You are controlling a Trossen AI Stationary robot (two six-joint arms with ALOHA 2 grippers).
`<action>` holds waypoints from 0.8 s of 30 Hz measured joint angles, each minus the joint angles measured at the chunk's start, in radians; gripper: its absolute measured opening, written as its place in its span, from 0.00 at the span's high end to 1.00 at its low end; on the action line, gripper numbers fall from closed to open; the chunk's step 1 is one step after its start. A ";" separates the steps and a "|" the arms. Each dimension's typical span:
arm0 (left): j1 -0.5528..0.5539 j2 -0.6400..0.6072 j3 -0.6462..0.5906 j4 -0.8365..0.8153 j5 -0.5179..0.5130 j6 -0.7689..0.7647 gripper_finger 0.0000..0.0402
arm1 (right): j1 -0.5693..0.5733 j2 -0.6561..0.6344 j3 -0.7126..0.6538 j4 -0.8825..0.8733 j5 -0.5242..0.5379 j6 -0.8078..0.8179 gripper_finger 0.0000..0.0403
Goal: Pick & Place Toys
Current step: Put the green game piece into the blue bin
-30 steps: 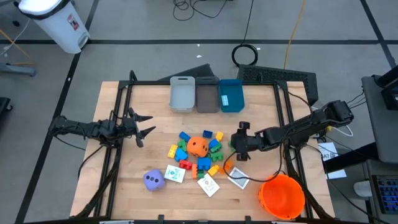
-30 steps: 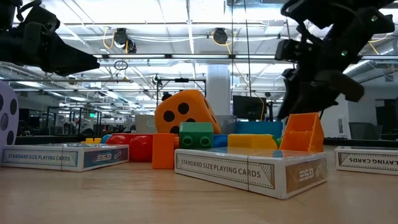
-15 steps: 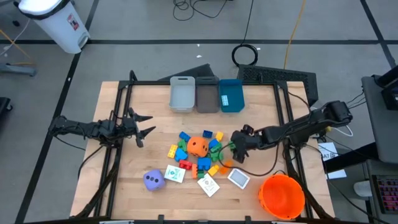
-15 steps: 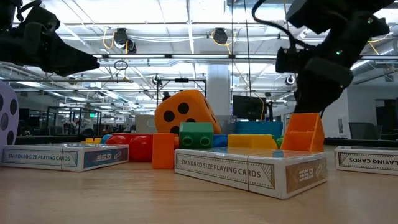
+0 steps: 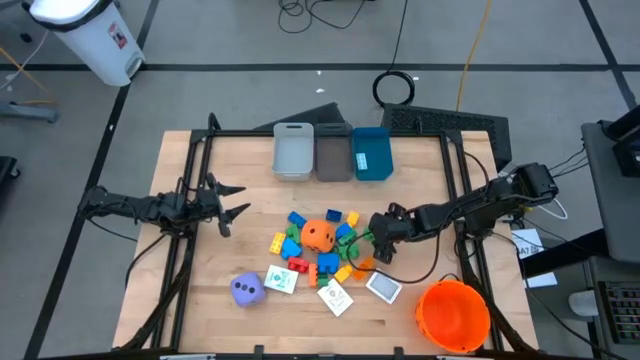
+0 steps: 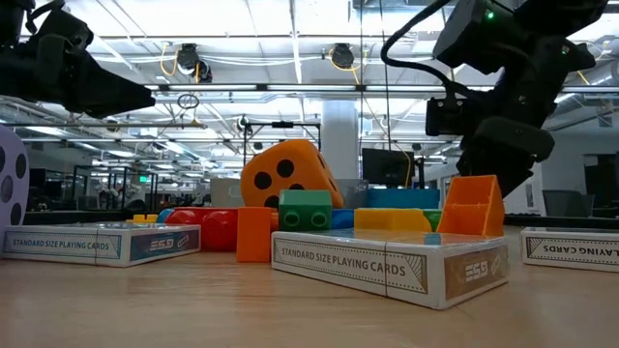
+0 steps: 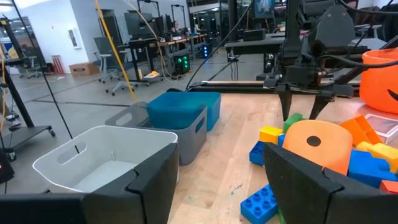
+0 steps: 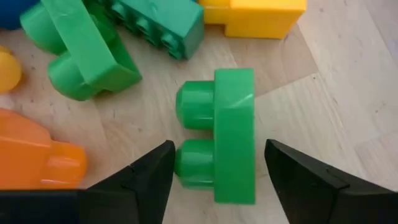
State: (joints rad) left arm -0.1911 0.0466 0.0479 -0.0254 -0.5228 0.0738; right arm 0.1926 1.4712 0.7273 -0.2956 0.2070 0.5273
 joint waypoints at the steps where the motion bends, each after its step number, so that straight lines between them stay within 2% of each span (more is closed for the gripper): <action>1: 0.000 0.000 0.000 0.000 0.000 0.000 0.40 | -0.002 0.000 0.000 -0.002 0.000 -0.001 0.43; 12: 0.000 0.000 0.000 0.000 0.000 0.000 0.40 | -0.030 -0.012 0.001 -0.001 -0.004 -0.043 0.73; 20: 0.000 0.000 0.000 0.000 0.000 0.000 0.40 | -0.083 -0.142 0.000 0.001 -0.028 -0.069 0.97; 24: 0.000 0.000 0.000 0.000 0.000 0.000 0.40 | -0.109 -0.206 0.000 0.018 -0.026 -0.060 0.98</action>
State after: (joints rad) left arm -0.1910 0.0465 0.0479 -0.0254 -0.5228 0.0738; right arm 0.0832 1.2651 0.7273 -0.2776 0.1808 0.4669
